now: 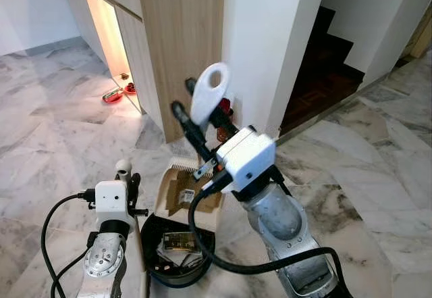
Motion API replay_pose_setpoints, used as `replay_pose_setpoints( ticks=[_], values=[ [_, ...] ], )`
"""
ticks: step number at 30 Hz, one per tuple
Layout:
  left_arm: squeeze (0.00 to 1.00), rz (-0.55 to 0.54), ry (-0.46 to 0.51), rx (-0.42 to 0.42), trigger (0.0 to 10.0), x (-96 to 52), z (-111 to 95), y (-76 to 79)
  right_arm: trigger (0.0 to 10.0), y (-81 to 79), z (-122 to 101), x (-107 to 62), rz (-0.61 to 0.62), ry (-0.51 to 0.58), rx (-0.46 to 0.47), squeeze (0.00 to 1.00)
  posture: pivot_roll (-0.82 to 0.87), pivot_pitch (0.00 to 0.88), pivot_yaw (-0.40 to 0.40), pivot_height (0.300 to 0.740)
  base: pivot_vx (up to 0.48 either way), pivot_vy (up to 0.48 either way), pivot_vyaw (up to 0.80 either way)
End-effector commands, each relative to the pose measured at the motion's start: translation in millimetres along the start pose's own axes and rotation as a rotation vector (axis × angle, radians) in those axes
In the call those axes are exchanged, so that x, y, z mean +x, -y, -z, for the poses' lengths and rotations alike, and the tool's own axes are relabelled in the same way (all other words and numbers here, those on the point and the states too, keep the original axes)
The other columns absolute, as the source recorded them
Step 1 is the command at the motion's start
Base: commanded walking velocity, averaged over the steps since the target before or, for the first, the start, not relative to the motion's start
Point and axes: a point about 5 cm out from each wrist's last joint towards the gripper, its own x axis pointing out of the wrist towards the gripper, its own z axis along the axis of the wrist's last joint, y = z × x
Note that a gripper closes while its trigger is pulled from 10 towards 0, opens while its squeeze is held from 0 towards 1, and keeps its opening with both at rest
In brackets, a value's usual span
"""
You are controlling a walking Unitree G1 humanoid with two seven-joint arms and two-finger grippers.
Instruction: Sweep floor
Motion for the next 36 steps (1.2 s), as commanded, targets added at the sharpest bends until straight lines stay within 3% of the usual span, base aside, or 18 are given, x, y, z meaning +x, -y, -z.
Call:
replay_pose_setpoints(
  ticks=[1, 2, 10, 17, 19, 25, 30, 36],
  values=[
    [0.0, 0.024, 0.062, -0.025, 10.0, 5.7, -9.8, 6.0, 10.0, -0.9, -22.4, 5.9, 0.006, 0.119, 0.047, 0.0, 0.05, 0.0, -0.01, 0.74, 0.0, 0.0, 0.0],
    [0.0, 0.024, 0.063, -0.025, 10.0, 5.6, -9.9, 5.9, 10.0, -1.2, -21.7, 6.5, 0.01, 0.108, 0.108, 0.0, 0.05, 0.0, -0.01, 0.74, 0.0, 0.0, 0.0],
    [0.0, 0.022, 0.064, -0.025, 10.0, 5.9, -10.1, 6.2, 10.0, 0.3, -19.4, 6.4, 0.02, 0.093, 0.119, 0.0, 0.05, 0.0, -0.013, 0.74, 0.0, 0.0, 0.0],
    [0.0, 0.025, 0.065, -0.025, 10.0, 5.9, -10.0, 6.4, 10.0, 1.4, -19.8, 5.7, 0.011, 0.104, -0.019, 0.0, 0.05, 0.0, -0.013, 0.74, 0.0, 0.0, 0.0],
    [0.0, 0.025, 0.064, -0.025, 10.0, 5.9, -9.8, 6.4, 10.0, 0.6, -18.9, 5.4, 0.008, 0.099, -0.018, 0.0, 0.05, 0.0, -0.013, 0.74, 0.0, 0.0, 0.0],
    [0.0, 0.026, 0.065, -0.027, 10.0, 5.9, -9.7, 7.1, 10.0, -1.9, -11.7, 5.2, 0.014, 0.038, 0.114, 0.0, 0.05, 0.0, -0.016, 0.74, 0.0, 0.0, 0.0],
    [0.0, 0.026, 0.066, -0.028, 10.0, 5.6, -9.9, 7.5, 10.0, 0.6, -9.7, 5.3, 0.041, 0.027, 0.158, 0.0, 0.05, 0.0, -0.016, 0.74, 0.0, 0.0, 0.0],
    [0.0, 0.026, 0.066, -0.03, 10.0, 5.6, -9.6, 7.8, 10.0, 4.4, -13.1, 5.1, 0.056, 0.061, 0.07, 0.0, 0.05, 0.0, -0.017, 0.74, 0.0, 0.0, 0.0]
  ],
)
